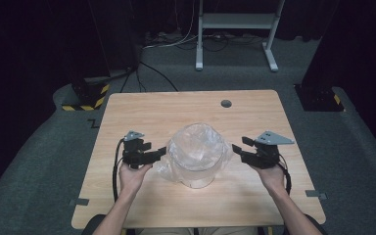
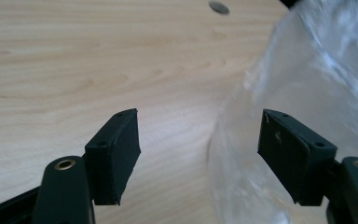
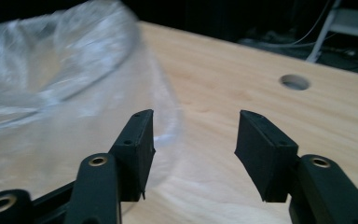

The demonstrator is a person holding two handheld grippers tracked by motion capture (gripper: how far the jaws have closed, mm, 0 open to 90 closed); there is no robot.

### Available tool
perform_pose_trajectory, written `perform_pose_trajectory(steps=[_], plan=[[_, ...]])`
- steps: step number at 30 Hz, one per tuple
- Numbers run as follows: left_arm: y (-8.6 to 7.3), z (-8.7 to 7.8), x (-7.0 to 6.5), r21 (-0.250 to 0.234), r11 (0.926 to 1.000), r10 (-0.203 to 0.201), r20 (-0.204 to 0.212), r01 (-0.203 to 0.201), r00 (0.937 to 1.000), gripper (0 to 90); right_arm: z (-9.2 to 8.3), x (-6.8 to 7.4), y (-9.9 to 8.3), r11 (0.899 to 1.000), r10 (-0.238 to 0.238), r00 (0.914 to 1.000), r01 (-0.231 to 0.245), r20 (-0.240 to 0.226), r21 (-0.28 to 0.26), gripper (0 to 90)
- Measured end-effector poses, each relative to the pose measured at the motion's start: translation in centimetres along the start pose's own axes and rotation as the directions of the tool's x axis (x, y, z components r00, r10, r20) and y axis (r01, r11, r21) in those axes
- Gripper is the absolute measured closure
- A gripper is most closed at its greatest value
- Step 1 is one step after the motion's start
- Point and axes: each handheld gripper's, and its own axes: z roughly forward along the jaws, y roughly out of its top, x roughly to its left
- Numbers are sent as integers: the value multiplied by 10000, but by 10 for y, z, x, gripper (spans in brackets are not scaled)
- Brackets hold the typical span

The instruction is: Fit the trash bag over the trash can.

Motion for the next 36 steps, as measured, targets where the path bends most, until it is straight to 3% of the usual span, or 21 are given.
perform_pose_trajectory(steps=[1, 2, 3, 5, 7, 9, 11, 12, 13, 14, 16, 19, 21, 23, 26, 27, 28, 30, 36], plan=[[0, 0, 0, 0, 10000, 0, 0, 0, 10000, 306, -3, -9, -3, 9992, 234, 9997, -236, -42, -335, 443], [2, -5, 12, -564, 9966, -552, 806, 598, 9952, 322, -6, -18, -7, 9959, 611, 9979, -624, -217, -654, 431], [3, -8, 16, -791, 9928, -803, 1178, 900, 9898, 319, -7, -28, -11, 9907, 1044, 9935, -1078, -447, -830, 420], [3, -9, 25, -1068, 9869, -1046, 1495, 1212, 9832, 312, -5, -46, -19, 9814, 1723, 9834, -1764, -578, -759, 405], [3, -8, 31, -1072, 9869, -1066, 1301, 1209, 9857, 302, 0, -57, -28, 9786, 1961, 9801, -1975, -299, -572, 402], [2, -3, 38, -989, 9880, -1103, 838, 1184, 9904, 300, 9, -64, -36, 9771, 2123, 9772, -2123, 7, 147, 404], [0, 8, 49, -556, 9939, -971, -233, 957, 9950, 308, 20, -67, -42, 9712, 2088, 9767, -2131, 496, 1066, 404], [-1, 13, 52, -255, 9955, -930, -683, 914, 9933, 308, 28, -66, -47, 9696, 1901, 9760, -2036, 1063, 1354, 406], [-3, 20, 57, 270, 9966, -733, -1357, 777, 9880, 309, 32, -65, -49, 9682, 1615, 9782, -1826, 1306, 1709, 406], [-5, 28, 61, 850, 9944, -449, -1995, 629, 9789, 308, 37, -66, -53, 9621, 1322, 9796, -1635, 1510, 2184, 404], [-8, 39, 70, 1766, 9832, 93, -3013, 462, 9535, 303, 43, -69, -58, 9512, 1127, 9736, -1635, 1986, 2618, 396], [-13, 48, 82, 2489, 9666, 385, -3793, 619, 9245, 302, 46, -78, -63, 9444, 1119, 9589, -1843, 2609, 2724, 384], [-16, 52, 88, 2856, 9555, 499, -4022, 735, 9142, 300, 48, -84, -70, 9336, 1062, 9514, -1954, 2890, 3002, 368], [-18, 56, 90, 3141, 9470, 722, -4130, 675, 9079, 289, 50, -86, -74, 9386, 744, 9506, -1689, 3014, 3008, 359], [-20, 58, 89, 2992, 9528, 811, -4117, 505, 9077, 257, 50, -88, -77, 9508, 611, 9544, -1447, 2922, 2739, 326], [-24, 59, 89, 2639, 9640, 826, -4081, 309, 9092, 234, 51, -88, -80, 9570, 637, 9549, -1408, 2899, 2537, 309], [-31, 60, 89, 2094, 9778, 861, -4008, -2, 9121, 203, 51, -89, -80, 9561, 672, 9541, -1452, 2919, 2546, 300], [-42, 61, 91, 1246, 9911, 933, -3894, -480, 9163, 150, 51, -89, -80, 9559, 701, 9540, -1478, 2916, 2536, 294], [-44, 62, 91, 1101, 9927, 891, -3893, -497, 9168, 125, 52, -89, -80, 9538, 762, 9479, -1597, 3092, 2546, 260]])
